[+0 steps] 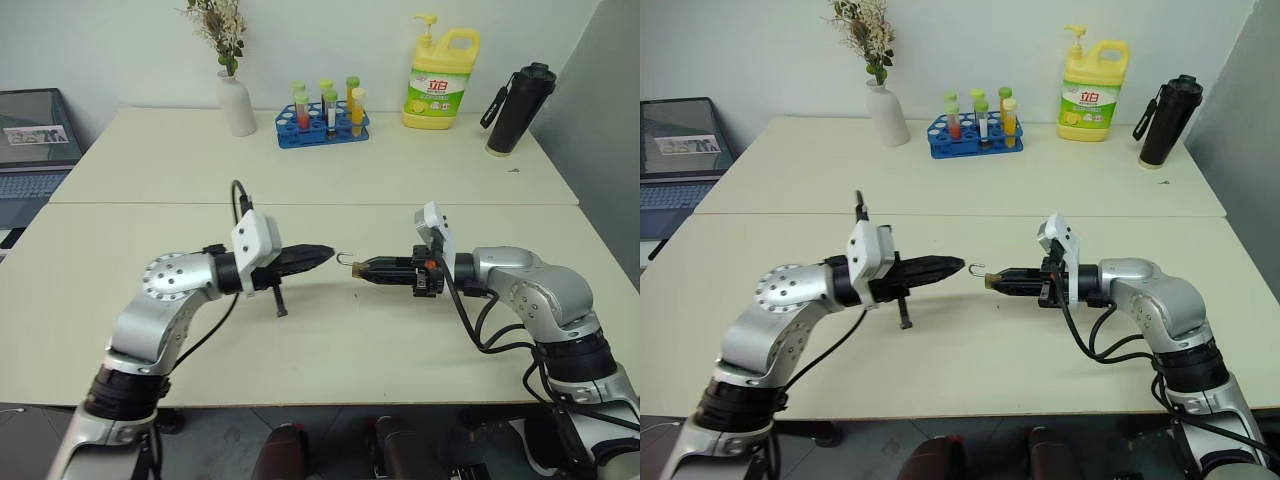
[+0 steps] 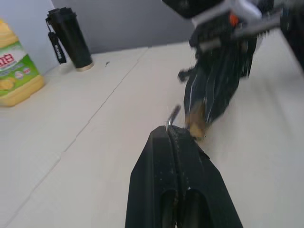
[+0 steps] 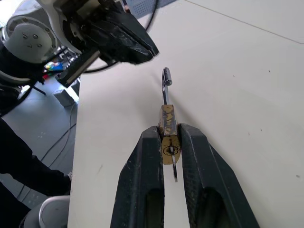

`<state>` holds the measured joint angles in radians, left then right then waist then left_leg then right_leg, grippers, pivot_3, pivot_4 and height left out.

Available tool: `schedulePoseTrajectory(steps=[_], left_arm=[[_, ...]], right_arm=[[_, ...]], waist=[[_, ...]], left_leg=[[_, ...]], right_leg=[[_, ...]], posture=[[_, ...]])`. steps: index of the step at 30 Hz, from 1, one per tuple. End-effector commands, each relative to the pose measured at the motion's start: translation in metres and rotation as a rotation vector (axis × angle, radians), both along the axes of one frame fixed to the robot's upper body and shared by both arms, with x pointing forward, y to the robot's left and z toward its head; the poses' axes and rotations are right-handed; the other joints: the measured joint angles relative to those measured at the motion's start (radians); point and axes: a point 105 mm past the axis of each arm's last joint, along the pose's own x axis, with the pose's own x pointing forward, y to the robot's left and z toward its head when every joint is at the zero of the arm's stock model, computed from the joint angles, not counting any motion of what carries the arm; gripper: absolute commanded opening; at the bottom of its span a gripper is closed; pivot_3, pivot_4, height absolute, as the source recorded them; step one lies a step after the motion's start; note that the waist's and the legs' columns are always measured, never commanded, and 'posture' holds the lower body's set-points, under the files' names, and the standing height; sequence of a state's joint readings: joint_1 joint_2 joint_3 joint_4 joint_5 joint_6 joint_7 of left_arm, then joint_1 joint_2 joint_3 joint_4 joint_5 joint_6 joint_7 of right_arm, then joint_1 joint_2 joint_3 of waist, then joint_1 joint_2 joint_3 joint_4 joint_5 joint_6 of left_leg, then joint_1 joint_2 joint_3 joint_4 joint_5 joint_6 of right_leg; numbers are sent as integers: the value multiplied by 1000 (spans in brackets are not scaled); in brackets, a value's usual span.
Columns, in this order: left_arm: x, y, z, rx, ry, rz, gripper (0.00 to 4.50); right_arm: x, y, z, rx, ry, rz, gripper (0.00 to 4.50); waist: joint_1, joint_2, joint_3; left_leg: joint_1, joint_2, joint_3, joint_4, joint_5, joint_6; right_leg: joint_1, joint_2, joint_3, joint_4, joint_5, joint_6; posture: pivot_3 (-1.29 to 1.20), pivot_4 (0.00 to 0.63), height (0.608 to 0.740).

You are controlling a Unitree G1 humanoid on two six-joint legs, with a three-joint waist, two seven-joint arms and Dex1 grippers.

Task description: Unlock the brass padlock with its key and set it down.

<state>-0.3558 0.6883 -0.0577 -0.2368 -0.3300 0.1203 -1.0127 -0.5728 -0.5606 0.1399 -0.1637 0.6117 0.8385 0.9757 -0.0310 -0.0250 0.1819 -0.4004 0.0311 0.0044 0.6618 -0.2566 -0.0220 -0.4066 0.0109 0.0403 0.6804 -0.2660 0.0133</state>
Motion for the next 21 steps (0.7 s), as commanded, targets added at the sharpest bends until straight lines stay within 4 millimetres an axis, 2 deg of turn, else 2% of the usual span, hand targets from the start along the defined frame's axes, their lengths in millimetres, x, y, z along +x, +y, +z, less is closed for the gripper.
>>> schedulePoseTrajectory(steps=[1,5,8,12,21], left_arm=[[-12,10,-6,132,-105,-54,853],[-32,14,-29,252,-134,-141,2141],[-37,11,-36,304,-200,-178,3097],[-38,6,-36,267,-231,-182,4449],[-39,4,-44,282,-228,-204,4500]], right_arm=[[-1,-4,5,-4,-10,-1,170],[2,-7,-4,-32,87,-22,170],[4,-11,-14,-33,204,-55,170],[4,-13,-24,-44,306,-79,170],[10,-11,-48,-118,423,-151,170]], waist=[[1,0,0],[1,0,0],[3,0,0],[4,0,0],[0,0,0]], left_leg=[[0,0,0,0,0,0],[0,0,1,0,0,0],[0,0,1,0,0,0],[0,0,1,0,0,0],[0,0,1,0,0,0]], right_leg=[[0,0,0,0,0,0],[0,-2,0,0,0,0],[0,-4,0,0,0,0],[0,-4,0,0,0,0],[0,-2,0,0,-1,1]], posture=[[0,150,740],[0,150,740],[0,150,740],[0,150,740],[0,150,740]])
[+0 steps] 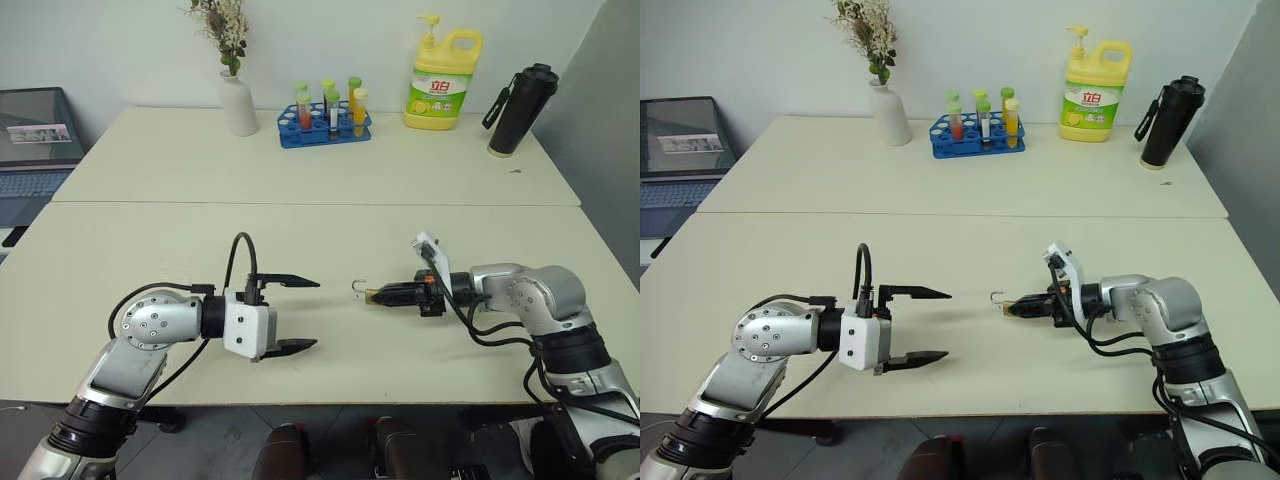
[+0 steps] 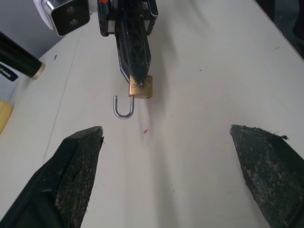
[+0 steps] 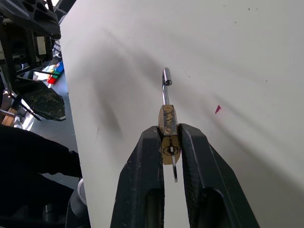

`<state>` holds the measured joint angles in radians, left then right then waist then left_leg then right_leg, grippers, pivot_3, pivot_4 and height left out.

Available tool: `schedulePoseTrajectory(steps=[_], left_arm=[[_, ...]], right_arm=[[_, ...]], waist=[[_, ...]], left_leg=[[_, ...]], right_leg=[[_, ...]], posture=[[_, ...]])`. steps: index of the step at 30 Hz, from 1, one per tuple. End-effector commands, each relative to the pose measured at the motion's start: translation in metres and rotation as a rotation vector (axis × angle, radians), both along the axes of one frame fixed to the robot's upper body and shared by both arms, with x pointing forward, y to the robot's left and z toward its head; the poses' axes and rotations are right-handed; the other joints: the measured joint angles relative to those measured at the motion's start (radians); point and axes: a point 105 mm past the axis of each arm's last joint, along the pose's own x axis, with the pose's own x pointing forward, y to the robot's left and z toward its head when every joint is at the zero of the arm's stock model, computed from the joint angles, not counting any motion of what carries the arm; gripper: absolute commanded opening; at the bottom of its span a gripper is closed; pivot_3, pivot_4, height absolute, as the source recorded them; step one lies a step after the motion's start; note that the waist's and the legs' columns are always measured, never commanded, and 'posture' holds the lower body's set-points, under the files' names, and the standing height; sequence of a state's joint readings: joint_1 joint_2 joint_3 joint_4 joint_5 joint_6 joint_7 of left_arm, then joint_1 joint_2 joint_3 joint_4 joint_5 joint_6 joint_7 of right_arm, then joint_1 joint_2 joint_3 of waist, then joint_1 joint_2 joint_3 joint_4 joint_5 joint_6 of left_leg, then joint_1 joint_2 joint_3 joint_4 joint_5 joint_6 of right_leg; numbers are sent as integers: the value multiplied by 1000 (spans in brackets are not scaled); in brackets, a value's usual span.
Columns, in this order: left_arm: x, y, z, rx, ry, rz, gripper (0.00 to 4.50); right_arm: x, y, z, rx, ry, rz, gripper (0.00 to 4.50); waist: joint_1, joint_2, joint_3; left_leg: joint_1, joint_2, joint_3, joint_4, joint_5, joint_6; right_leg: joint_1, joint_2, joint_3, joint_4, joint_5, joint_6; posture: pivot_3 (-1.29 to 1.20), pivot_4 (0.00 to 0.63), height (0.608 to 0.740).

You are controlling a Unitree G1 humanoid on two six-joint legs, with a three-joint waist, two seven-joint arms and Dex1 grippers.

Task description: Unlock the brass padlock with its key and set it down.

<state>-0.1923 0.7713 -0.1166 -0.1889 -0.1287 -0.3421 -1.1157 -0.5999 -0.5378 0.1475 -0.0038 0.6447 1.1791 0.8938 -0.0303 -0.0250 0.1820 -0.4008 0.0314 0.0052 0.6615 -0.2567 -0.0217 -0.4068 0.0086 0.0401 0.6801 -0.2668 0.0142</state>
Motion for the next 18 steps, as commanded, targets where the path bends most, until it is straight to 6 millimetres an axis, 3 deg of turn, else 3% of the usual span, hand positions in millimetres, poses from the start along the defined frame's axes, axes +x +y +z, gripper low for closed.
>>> schedulePoseTrajectory(steps=[1,9,10,15,18], left_arm=[[-2,-5,4,-15,-36,-26,4500],[-5,-10,2,-23,-41,-42,4500],[-6,-11,2,-27,-44,-41,4500],[-5,-13,4,-78,-22,-12,4500],[0,-8,6,-121,35,52,4500]], right_arm=[[6,5,0,-24,1,-13,170],[16,-1,-16,-108,31,-64,170],[18,-3,-18,-129,15,-67,889],[20,-16,-15,-149,-9,-79,2589],[21,-35,-13,-223,-110,-70,3650]], waist=[[-1,0,0],[-1,0,0],[-1,0,0],[-1,0,0],[2,0,0]], left_leg=[[0,0,0,0,0,0],[0,0,0,0,0,0],[0,0,0,0,0,0],[0,0,0,0,0,0],[0,-1,0,1,0,0]], right_leg=[[0,0,0,0,0,0],[0,0,0,0,0,0],[0,0,0,0,0,0],[0,0,0,0,-2,3],[0,0,0,0,-2,3]], posture=[[0,150,740],[0,150,740],[0,150,740],[0,150,740],[0,150,740]])
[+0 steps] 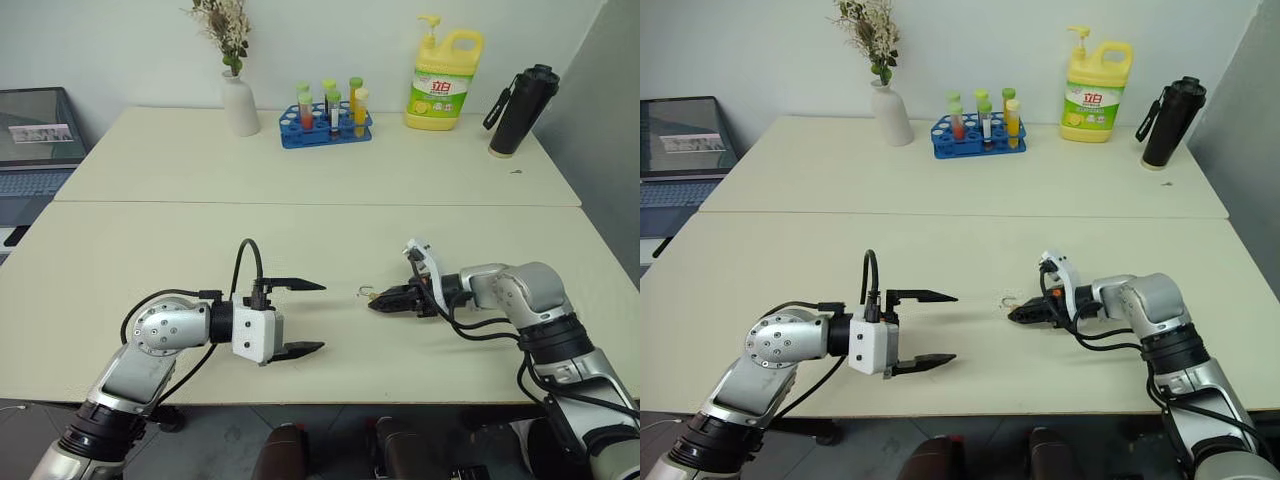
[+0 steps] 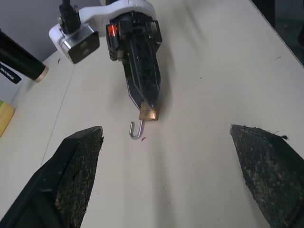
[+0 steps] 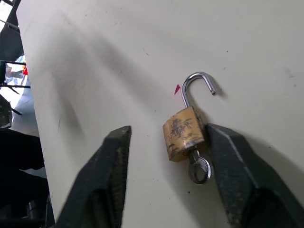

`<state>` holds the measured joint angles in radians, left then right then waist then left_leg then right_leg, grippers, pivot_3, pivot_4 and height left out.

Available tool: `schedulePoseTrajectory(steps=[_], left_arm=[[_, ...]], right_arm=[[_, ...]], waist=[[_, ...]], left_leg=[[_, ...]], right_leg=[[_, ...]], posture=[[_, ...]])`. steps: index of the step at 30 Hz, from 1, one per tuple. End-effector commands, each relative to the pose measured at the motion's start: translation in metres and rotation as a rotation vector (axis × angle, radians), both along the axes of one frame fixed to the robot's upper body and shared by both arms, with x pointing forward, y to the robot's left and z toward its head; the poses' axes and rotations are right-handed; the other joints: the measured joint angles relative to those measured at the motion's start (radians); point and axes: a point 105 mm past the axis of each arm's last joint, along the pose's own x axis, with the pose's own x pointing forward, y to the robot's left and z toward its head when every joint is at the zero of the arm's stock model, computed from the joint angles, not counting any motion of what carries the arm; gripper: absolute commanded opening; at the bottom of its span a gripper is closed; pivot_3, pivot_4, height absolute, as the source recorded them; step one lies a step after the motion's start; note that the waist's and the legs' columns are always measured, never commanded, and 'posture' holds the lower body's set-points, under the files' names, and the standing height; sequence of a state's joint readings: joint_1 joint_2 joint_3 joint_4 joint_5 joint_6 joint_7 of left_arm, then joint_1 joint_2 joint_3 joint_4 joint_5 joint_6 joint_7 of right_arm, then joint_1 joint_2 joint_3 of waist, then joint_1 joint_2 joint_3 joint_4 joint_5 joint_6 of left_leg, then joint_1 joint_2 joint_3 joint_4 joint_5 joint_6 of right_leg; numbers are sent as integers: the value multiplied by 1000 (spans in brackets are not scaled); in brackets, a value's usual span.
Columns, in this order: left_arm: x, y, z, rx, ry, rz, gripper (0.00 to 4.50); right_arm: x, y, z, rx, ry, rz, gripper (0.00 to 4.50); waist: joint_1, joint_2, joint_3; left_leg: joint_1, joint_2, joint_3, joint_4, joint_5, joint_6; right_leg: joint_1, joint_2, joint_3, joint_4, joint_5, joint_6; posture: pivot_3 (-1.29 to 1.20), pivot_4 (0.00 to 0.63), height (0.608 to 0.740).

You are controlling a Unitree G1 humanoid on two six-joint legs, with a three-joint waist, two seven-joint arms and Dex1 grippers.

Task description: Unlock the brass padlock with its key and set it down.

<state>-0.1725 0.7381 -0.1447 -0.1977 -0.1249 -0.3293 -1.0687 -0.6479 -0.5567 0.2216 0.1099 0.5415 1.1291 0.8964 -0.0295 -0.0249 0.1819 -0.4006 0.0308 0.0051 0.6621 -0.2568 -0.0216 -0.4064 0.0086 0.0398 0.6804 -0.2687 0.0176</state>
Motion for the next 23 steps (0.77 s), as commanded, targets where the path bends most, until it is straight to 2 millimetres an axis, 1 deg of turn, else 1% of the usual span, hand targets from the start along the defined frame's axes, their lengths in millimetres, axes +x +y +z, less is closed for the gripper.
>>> schedulePoseTrajectory(steps=[1,2,3,5,7,10,14,17,23], left_arm=[[4,3,11,-73,29,57,4500],[4,4,12,-74,38,66,4500],[6,6,12,-81,57,91,4500],[11,14,10,-92,128,173,4500],[18,25,2,-56,173,282,4500],[16,27,3,-57,209,286,4500],[16,30,8,-65,245,285,4500],[17,31,11,-67,262,276,4500],[14,29,13,-71,294,239,4500]], right_arm=[[5,-29,5,-130,-152,1,3973],[5,-32,5,-150,-176,13,4364],[4,-35,7,-166,-215,40,4466],[3,-43,20,-209,-374,121,4466],[-3,-47,37,-199,-516,182,4466],[-17,-48,44,-190,-621,266,4466],[-28,-53,46,-218,-699,312,4466],[-34,-56,52,-207,-716,331,4466],[-36,-60,53,-231,-708,351,4466]], waist=[[4,0,0],[4,0,0],[4,0,0],[3,0,0],[1,0,0],[-3,0,0],[-2,0,0],[-1,0,1],[-1,0,1]], left_leg=[[0,0,0,0,0,0],[0,-1,0,0,0,0],[0,-1,0,0,0,0],[0,-1,0,0,0,0],[0,0,0,0,0,0],[0,1,0,-1,0,0],[0,2,0,-1,0,0],[0,1,0,0,0,0],[1,1,1,0,0,0]], right_leg=[[0,0,0,0,0,0],[0,0,0,0,0,0],[0,0,0,-1,0,0],[0,0,0,-1,0,1],[0,0,0,-1,0,1],[-1,0,0,-1,0,1],[0,0,0,0,0,1],[0,0,0,0,0,1],[0,0,1,0,0,1]], posture=[[0,150,740],[0,150,740],[0,150,740],[0,150,740],[0,150,740],[0,150,740],[0,150,740],[0,150,740],[0,150,740]])
